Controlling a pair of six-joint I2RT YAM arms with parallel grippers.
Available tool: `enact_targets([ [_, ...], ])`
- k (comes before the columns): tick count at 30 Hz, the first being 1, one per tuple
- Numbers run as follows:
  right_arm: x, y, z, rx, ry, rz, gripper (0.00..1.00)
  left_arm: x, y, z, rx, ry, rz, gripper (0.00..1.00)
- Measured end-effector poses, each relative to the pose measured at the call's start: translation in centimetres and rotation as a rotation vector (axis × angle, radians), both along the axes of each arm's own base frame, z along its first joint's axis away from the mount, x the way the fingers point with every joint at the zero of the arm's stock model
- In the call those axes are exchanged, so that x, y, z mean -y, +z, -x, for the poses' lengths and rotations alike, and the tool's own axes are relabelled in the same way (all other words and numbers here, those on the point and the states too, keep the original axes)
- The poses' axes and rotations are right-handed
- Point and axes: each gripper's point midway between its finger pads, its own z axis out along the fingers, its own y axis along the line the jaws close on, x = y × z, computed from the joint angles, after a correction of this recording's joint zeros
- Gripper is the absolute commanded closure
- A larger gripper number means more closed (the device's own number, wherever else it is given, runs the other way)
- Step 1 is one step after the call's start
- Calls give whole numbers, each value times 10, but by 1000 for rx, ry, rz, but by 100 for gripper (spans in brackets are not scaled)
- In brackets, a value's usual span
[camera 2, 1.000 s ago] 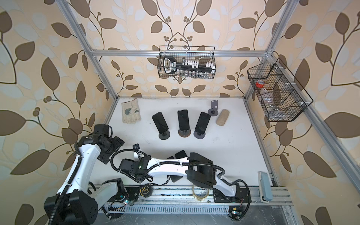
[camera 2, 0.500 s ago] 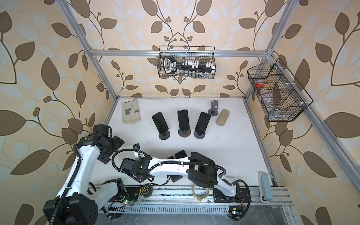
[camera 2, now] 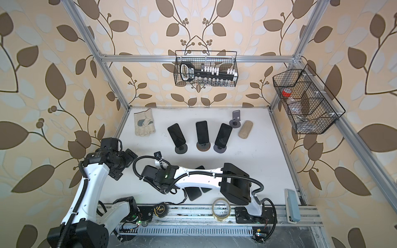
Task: Remove the phone from the phone stand
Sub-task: Pick up the phone stand from the bottom-center of the table.
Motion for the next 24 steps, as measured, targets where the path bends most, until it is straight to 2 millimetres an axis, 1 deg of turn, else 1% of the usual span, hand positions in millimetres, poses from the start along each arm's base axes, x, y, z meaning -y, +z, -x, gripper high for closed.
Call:
enact_targets([
  [5, 30, 22, -20, 17, -41, -24, 40, 6, 2, -6, 28, -21, 33, 1],
  [8, 52, 28, -29, 19, -72, -24, 40, 13, 4, -12, 58, -41, 67, 1],
  [12, 84, 32, -33, 5, -108, -23, 40, 25, 1, -18, 93, -98, 123, 1],
  [14, 103, 34, -35, -2, -130, -30, 40, 32, 3, -21, 126, -134, 146, 1],
  [16, 121, 36, -36, -4, -154, -34, 40, 37, 10, -23, 169, -165, 154, 1],
  [19, 149, 37, -39, -8, -199, -33, 40, 43, 27, -24, 257, -222, 145, 1],
  [22, 177, 34, -42, -13, -245, -15, 41, 51, 41, -23, 327, -276, 148, 1],
  [24, 196, 31, -42, -17, -277, -1, 41, 56, 46, -22, 356, -309, 154, 1],
])
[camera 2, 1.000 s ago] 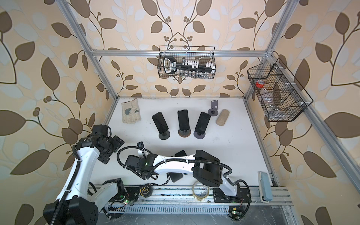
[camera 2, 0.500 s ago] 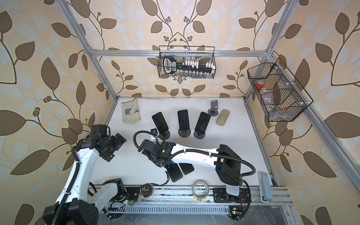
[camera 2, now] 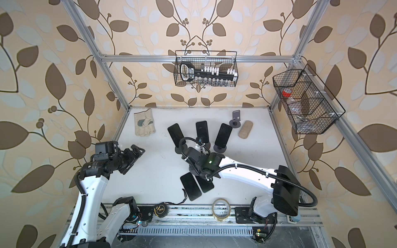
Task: Remove the phone from the phone stand
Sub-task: Pick up the phone stand from the bottom-center of the table, then place the phone stand at the top-center of the table.
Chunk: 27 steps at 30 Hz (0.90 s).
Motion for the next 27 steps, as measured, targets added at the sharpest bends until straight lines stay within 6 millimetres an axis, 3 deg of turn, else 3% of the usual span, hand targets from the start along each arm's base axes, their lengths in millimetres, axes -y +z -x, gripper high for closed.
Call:
enact_targets([
  [14, 132, 3, -1, 16, -218, -1, 41, 29, 10, -1, 92, -164, 62, 1],
  [27, 194, -13, -18, -29, -305, -1, 41, 39, 10, 1, 97, -214, 59, 1],
])
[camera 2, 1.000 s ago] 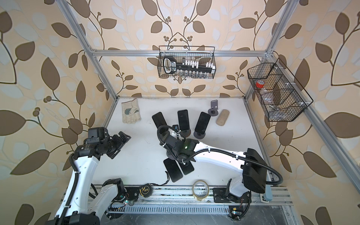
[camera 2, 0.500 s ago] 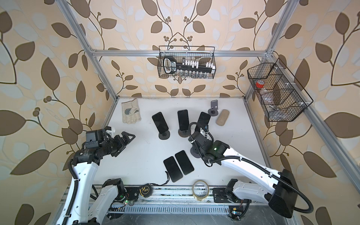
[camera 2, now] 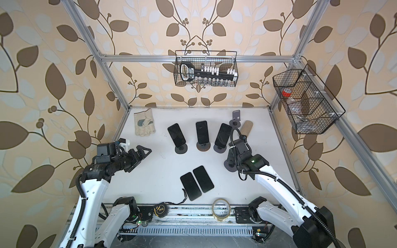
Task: Remove the phone from the phone stand
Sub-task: Place the phone stand at the top-center of the table.
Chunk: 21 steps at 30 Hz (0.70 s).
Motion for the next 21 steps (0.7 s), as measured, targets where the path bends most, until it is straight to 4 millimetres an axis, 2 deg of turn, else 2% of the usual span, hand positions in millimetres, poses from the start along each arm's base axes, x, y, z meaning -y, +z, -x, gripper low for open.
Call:
enact_targets([
  [4, 11, -2, -8, 2, -13, -25, 41, 3, -3, 0, -11, -14, -8, 1],
  [11, 29, -8, -25, -2, -39, -39, 42, -3, -9, -2, -32, 12, -40, 1],
  [15, 32, -9, -33, 17, -47, -39, 42, -3, -9, -2, -33, 8, -48, 1],
  [21, 38, 0, -45, 73, -68, -46, 43, -2, -10, -3, -32, 5, -50, 1],
])
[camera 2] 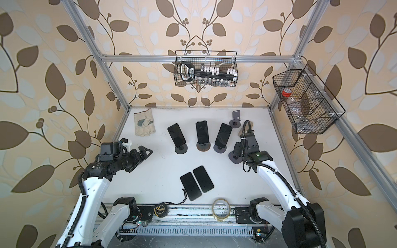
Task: Remove the phone from the phone stand
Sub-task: Place the phone stand at the top-center of the table.
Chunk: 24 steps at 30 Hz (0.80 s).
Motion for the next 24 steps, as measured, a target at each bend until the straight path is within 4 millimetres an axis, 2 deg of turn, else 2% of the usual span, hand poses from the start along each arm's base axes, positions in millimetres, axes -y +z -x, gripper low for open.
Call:
enact_targets([
  [4, 21, 4, -7, 11, -52, 18, 44, -2, 0, -2, 18, 8, -12, 1],
  [6, 31, 6, -14, 20, -80, 30, 49, -3, 2, 0, 37, 13, -29, 1],
  [8, 38, 8, -19, 40, -93, 43, 51, -1, 5, 1, 57, 4, -39, 1],
  [15, 39, 24, -38, 133, -68, 70, 51, 4, 1, -2, 42, -18, -37, 1],
  [21, 36, 14, -60, 130, -27, 102, 51, 9, 3, -4, 61, -41, -27, 1],
  [24, 34, 21, -78, 133, -6, 122, 52, 15, 2, -3, 60, -68, -18, 1],
])
